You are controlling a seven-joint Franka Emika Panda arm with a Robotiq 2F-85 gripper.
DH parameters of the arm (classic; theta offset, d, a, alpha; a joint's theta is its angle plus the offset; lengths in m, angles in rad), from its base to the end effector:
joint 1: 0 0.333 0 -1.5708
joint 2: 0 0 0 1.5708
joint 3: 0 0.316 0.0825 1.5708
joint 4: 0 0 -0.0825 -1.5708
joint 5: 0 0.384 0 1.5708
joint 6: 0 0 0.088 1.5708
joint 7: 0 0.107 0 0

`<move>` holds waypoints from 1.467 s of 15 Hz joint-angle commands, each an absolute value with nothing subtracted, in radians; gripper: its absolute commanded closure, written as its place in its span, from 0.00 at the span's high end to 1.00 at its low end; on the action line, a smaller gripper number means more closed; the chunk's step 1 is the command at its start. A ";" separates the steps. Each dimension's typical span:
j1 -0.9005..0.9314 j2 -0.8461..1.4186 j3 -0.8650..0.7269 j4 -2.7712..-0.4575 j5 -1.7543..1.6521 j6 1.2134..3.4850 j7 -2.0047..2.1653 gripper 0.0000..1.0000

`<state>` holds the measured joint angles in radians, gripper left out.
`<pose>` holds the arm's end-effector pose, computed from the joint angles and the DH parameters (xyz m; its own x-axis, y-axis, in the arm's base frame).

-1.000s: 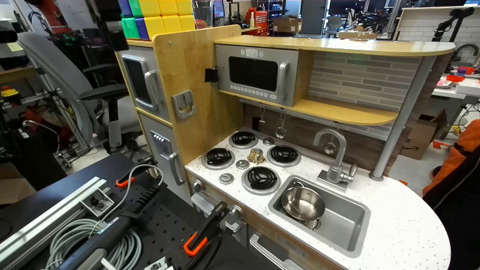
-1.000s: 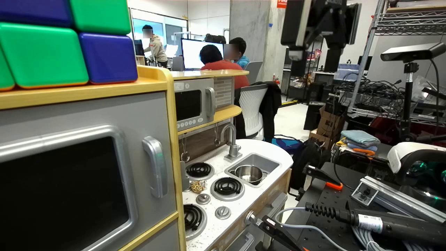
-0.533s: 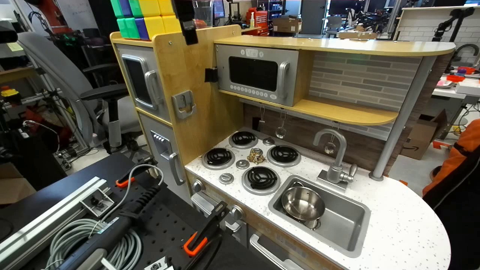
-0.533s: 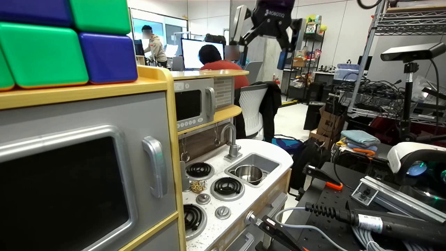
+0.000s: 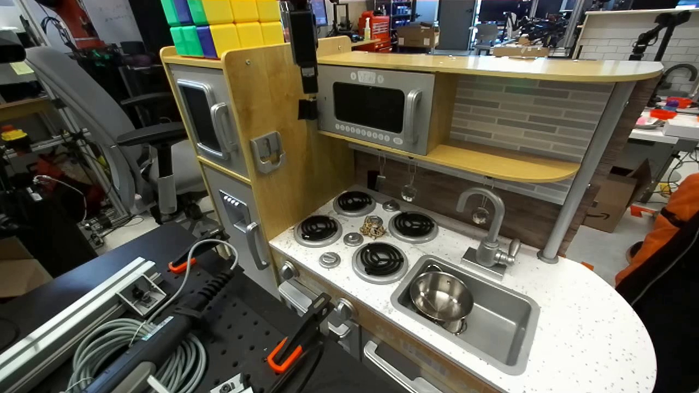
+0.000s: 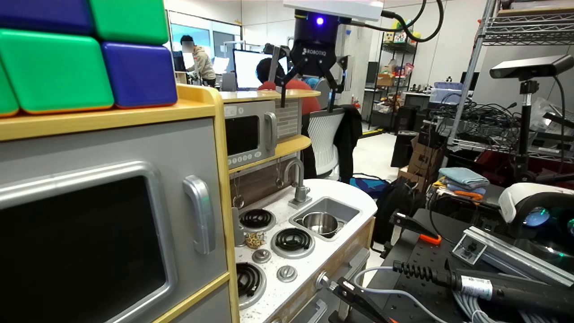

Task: Put the stuffed toy in the pot

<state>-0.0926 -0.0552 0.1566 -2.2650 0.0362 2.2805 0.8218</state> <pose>0.5166 0.0343 0.3894 0.7095 -0.7039 0.0326 -0.7013 -0.7099 -0.0651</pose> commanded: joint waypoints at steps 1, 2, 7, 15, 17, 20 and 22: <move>-0.051 -0.055 0.115 -2.262 0.034 2.277 0.824 1.00; -0.051 -0.044 0.116 -2.257 0.030 2.284 0.837 1.00; -0.045 0.079 0.074 -2.256 -0.109 2.380 0.947 1.00; 0.042 0.397 -0.033 -2.127 -0.223 2.603 0.928 1.00; 0.084 0.476 -0.068 -2.071 -0.218 2.659 0.945 1.00; 0.139 0.594 -0.119 -1.963 -0.187 2.703 0.980 1.00; 0.163 0.669 -0.143 -1.892 -0.168 2.728 1.002 1.00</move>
<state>0.1130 0.5501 -0.0931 -2.0151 -0.2016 2.6853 0.9668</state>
